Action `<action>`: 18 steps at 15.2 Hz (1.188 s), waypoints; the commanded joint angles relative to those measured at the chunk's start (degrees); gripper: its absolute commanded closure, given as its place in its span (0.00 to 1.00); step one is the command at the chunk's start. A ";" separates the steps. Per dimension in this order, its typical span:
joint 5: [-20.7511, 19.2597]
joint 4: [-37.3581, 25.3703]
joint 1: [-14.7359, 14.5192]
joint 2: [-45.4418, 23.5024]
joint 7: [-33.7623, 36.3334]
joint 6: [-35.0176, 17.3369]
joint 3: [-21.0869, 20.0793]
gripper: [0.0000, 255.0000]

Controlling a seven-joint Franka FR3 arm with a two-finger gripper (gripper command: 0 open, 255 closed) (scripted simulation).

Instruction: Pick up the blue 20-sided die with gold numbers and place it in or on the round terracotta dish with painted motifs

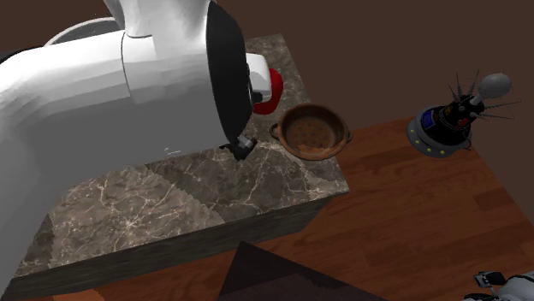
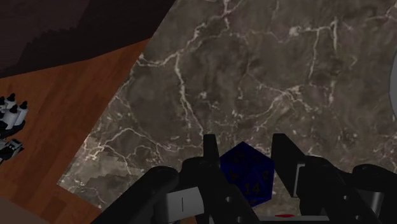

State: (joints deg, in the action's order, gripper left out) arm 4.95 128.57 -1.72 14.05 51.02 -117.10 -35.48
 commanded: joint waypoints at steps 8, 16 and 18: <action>-5.25 -5.87 5.95 -7.26 -8.89 -0.53 5.96 1.00; -9.55 -13.51 9.76 -15.45 -14.26 -0.44 9.61 1.00; -9.88 -12.52 9.72 -15.98 -13.97 -1.89 9.60 1.00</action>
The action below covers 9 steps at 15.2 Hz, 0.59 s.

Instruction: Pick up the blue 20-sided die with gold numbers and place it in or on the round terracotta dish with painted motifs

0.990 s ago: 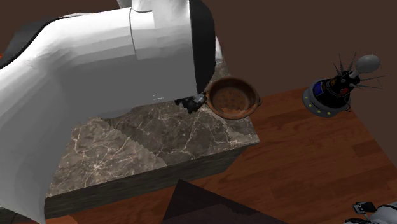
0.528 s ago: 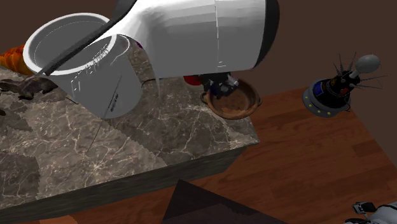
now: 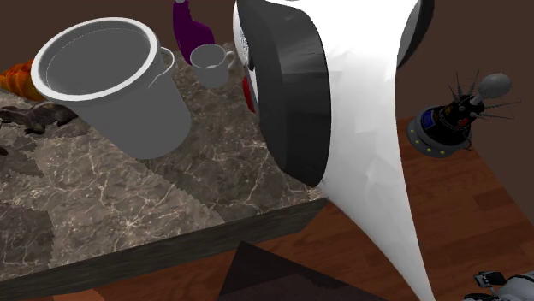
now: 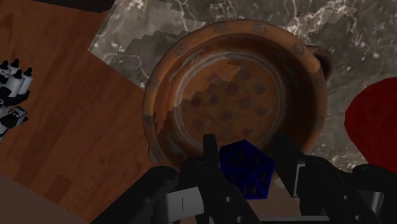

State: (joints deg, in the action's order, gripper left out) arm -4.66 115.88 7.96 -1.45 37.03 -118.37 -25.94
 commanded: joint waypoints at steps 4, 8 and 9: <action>-1.04 2.01 -0.03 -1.69 0.69 -3.52 0.06 1.00; -1.98 3.65 -0.12 -3.10 1.46 -6.38 0.12 1.00; -2.24 4.03 -0.15 -3.49 1.67 -7.09 0.14 1.00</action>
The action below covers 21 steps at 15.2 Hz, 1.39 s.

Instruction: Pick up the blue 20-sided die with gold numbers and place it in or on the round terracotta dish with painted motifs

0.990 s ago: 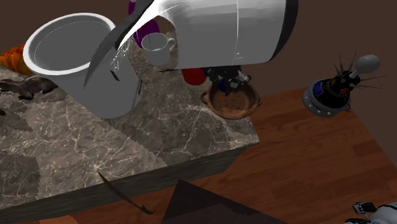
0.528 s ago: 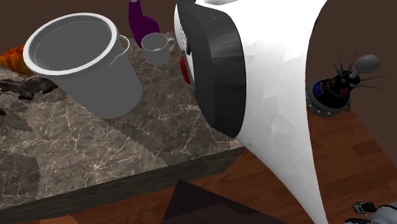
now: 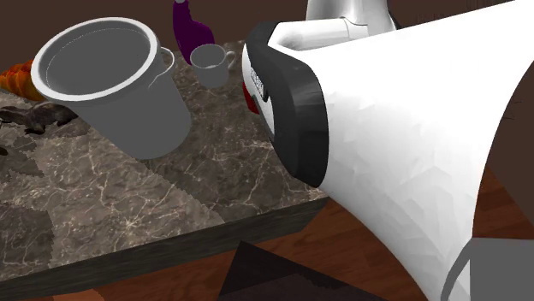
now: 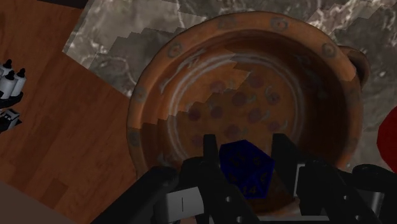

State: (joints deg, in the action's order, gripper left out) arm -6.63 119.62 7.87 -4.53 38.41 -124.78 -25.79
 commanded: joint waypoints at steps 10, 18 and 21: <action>-0.69 0.84 -0.12 -1.03 0.62 -1.75 0.03 0.00; 1.19 -1.95 0.00 1.85 -0.67 3.55 -0.23 0.00; 1.60 -2.80 0.00 2.51 -0.95 4.97 -0.26 0.00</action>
State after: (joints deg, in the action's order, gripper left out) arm -5.15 117.04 7.88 -2.18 37.52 -120.24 -26.03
